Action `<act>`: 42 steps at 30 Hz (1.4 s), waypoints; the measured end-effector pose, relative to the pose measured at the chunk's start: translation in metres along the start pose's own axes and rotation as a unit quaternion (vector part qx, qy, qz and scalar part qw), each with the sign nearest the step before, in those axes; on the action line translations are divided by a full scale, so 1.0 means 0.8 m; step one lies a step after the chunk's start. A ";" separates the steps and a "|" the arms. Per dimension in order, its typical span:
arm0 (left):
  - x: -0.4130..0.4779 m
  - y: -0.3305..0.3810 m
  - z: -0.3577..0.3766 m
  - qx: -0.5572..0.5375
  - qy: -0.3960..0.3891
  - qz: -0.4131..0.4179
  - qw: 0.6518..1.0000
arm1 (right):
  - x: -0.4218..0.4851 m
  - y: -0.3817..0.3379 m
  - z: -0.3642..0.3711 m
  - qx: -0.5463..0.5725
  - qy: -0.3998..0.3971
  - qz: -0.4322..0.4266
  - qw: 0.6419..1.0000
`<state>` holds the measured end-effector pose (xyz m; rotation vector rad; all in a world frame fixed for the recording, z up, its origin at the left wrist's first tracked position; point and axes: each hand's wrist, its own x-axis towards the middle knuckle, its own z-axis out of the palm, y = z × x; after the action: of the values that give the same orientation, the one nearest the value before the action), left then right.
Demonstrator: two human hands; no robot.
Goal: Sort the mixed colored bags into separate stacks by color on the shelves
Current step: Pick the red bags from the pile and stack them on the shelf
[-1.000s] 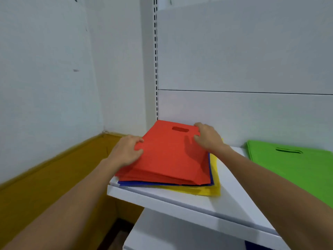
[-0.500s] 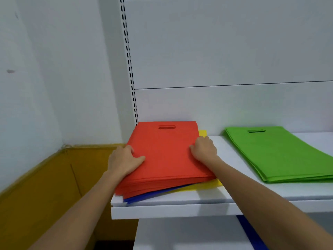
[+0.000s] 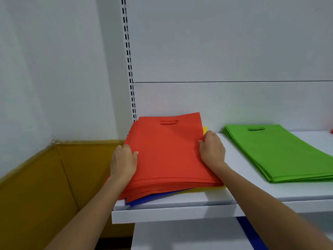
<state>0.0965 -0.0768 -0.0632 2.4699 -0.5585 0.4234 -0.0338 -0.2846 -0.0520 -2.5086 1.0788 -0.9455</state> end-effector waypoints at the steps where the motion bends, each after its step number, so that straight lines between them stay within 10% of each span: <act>1: -0.001 0.001 -0.001 0.019 -0.005 -0.002 1.000 | 0.000 -0.001 0.000 -0.005 0.005 -0.004 1.000; 30: -0.012 0.007 -0.012 0.079 0.039 0.053 0.995 | 0.001 -0.003 0.002 0.046 0.031 -0.032 0.998; 42: 0.000 0.005 -0.033 -0.134 -0.042 0.004 0.990 | 0.012 -0.003 -0.016 0.094 -0.090 -0.002 0.991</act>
<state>0.0899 -0.0639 -0.0404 2.2354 -0.6166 0.2299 -0.0362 -0.2892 -0.0367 -2.3890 0.8853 -0.7658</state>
